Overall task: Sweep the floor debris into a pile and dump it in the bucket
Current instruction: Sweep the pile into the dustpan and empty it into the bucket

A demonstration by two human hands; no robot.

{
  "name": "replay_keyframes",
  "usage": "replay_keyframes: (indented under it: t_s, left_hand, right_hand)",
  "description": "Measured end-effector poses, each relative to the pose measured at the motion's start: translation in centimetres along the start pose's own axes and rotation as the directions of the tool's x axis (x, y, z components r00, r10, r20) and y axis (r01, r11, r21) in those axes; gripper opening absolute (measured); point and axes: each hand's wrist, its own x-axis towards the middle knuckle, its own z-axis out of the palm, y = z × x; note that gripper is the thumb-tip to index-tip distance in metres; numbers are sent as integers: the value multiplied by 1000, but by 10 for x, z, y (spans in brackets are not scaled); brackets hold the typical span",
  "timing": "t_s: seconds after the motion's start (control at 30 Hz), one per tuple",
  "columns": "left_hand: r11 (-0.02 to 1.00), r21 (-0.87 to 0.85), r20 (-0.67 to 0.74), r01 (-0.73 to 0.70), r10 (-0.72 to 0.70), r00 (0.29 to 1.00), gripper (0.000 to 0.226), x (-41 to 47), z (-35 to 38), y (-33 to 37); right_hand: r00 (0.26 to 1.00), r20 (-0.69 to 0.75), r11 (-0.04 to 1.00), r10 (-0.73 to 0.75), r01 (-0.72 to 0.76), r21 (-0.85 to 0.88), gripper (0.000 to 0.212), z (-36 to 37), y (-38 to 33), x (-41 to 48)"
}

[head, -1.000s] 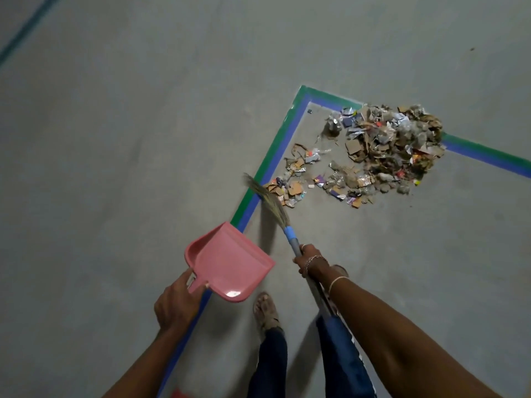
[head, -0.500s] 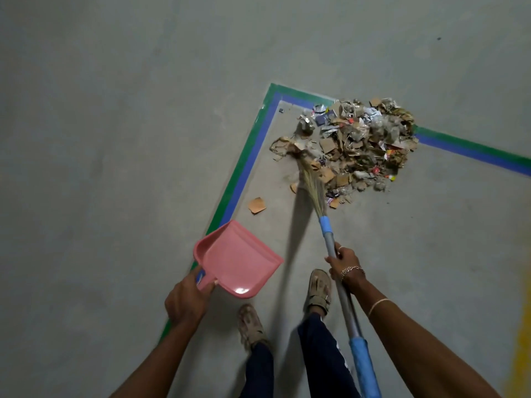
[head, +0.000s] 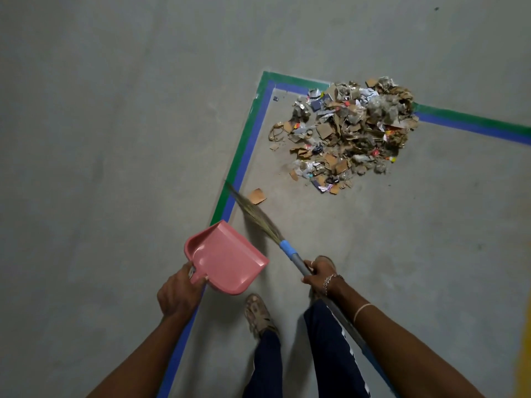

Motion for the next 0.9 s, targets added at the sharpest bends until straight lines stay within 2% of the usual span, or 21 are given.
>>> replay_keyframes:
  t_s: [0.07, 0.13, 0.27, 0.43, 0.57, 0.77, 0.9]
  left_hand:
    - [1000, 14, 6, -1, 1, 1000, 58, -4, 3, -4]
    - [1000, 30, 7, -5, 5, 1000, 62, -7, 6, -4]
    - [999, 39, -5, -26, 26, 1000, 65, -7, 9, 17]
    - [998, 20, -21, -55, 56, 998, 63, -3, 6, 75]
    - [997, 2, -25, -82, 82, 996, 59, 6, 0, 126]
    - [990, -25, -6, -136, 136, 991, 59, 10, -14, 191]
    - [986, 7, 14, -167, 166, 986, 56, 15, -14, 219]
  right_hand:
    - [999, -26, 1000, 24, -24, 6, 11, -3, 0, 3]
    - [996, -75, 998, 49, -47, 34, 10, -15, 7, 7]
    - [987, -160, 995, 31, -15, 101, 50, -60, 50, 22]
    - [971, -237, 968, 37, 23, 248, 66, -136, 66, -15]
    - [973, -232, 948, 23, 52, 314, 63, -183, 78, -45]
    - [949, -310, 965, 56, 28, 260, 67, -229, 86, -79]
    - [928, -368, 987, 61, -1, 160, 54, -258, 82, -80]
